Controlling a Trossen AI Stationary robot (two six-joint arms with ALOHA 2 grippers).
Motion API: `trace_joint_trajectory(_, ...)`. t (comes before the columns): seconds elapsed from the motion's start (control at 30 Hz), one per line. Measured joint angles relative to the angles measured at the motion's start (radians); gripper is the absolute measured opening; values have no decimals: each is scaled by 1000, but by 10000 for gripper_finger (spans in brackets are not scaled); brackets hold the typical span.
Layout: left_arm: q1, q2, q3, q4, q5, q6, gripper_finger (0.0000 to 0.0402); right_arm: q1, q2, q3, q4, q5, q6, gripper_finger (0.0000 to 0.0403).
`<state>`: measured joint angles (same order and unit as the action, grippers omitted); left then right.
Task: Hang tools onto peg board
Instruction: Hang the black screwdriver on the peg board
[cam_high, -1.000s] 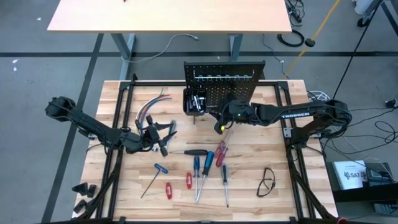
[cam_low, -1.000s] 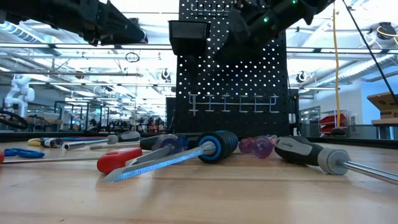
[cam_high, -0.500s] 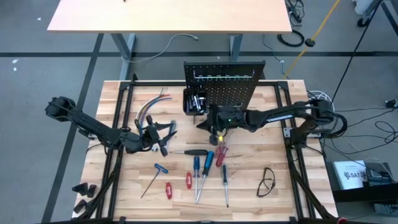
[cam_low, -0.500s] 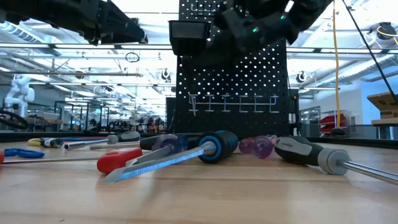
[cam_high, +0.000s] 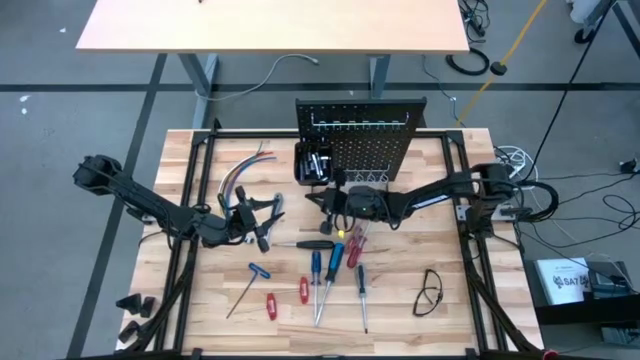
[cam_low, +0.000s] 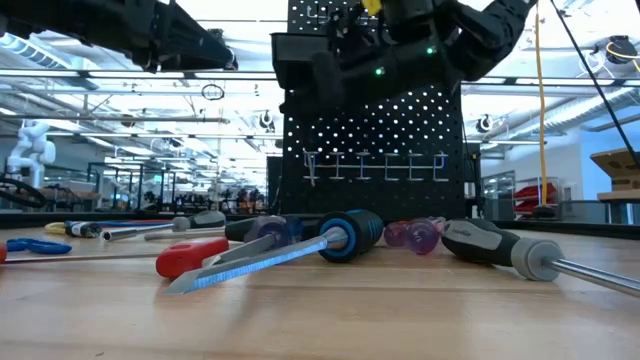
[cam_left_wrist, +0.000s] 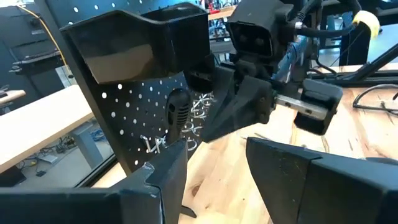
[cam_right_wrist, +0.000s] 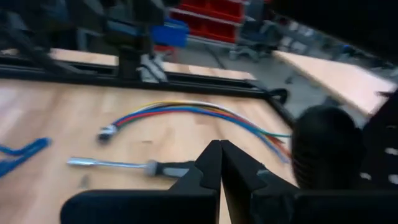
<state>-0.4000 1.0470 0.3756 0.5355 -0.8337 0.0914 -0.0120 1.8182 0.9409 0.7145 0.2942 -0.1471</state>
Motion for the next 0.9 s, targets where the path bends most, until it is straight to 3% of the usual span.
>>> trace_joint_trajectory(0.2, 0, 0, 0, 1, 0, 0, 173, 17, 58, 0, 123, 225, -37, 0)
trace_joint_trajectory(0.37, 0, 0, 0, 2, 0, -5, 173, 12, 112, 0, 251, 282, -67, 0)
trace_joint_trajectory(0.53, 0, 0, 0, 8, 0, -6, 173, 4, 140, 0, 317, 434, -35, 0)
trace_joint_trajectory(0.63, 0, 0, 0, 9, 0, -8, 173, 3, 144, 0, 328, 439, -16, 0)
trace_joint_trajectory(0.9, 0, 0, 0, 9, 0, -7, 173, 47, 123, 0, 362, 386, -179, 0)
